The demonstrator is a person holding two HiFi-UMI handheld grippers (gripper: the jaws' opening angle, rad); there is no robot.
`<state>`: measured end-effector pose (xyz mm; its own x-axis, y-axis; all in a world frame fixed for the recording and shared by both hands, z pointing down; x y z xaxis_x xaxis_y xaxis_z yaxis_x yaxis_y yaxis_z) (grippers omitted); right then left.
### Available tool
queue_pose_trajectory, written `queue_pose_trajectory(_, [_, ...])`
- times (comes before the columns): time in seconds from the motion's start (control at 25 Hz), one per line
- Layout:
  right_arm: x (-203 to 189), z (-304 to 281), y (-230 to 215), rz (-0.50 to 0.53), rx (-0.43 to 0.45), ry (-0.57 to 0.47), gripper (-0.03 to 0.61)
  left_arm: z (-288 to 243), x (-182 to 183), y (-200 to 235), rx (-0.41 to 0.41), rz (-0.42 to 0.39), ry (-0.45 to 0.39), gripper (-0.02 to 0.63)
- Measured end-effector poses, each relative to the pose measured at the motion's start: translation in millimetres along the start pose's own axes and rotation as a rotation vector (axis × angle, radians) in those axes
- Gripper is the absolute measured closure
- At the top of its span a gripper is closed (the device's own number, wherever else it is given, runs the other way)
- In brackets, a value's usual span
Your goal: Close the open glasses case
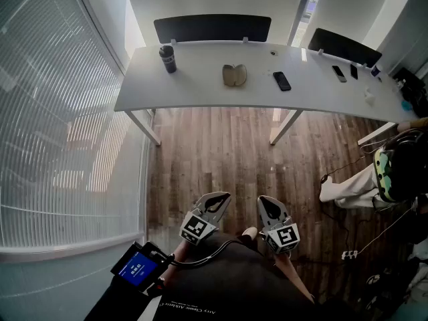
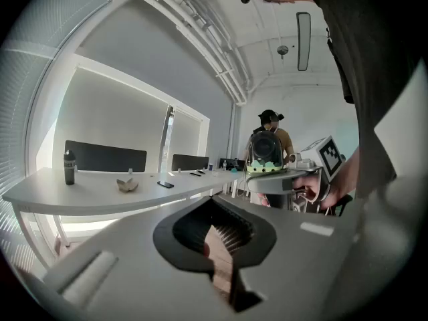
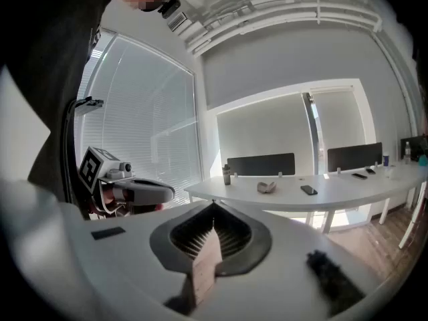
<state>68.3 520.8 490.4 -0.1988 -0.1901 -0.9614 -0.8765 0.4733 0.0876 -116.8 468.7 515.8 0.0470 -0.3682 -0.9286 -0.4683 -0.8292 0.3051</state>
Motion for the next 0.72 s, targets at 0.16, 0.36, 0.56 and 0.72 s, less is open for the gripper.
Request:
queue_pose_trajectory(0.16, [-5.2,0.2,-4.9,-0.003,0.021,-0.014,0.572,-7.9,-2.4,-2.6,-0.007,0.004,-0.006,0.606])
queue_pose_trajectory(0.36, [-6.3,-6.3,-4.6,-0.018,0.028,-0.007,0.572,-9.1,4.1,0.2,-0.023,0.018,-0.009,0.606])
queue_pose_trajectory(0.56, [-4.9,-14.8,-3.7,-0.002,0.047,0.002,0.572,-10.7,1.2,4.4,-0.016,0.028,-0.004,0.606])
queue_pose_trajectory(0.72, [-6.9,-12.8,-7.3,-0.033,0.045,0.011,0.572,-15.9,2.5,4.5,-0.02,0.027,-0.003,0.606])
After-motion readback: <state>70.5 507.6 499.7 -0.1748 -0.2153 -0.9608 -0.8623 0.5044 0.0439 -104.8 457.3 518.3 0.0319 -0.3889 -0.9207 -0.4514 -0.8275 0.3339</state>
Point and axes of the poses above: the fingertips, and each gripper's own axes: z backward along the fingers, y to its left, x out of its top, the point moved 7 cm from there along z, backward along the fingers, and after that the axes turned 11 degrees about z, right-handed, at the moved point
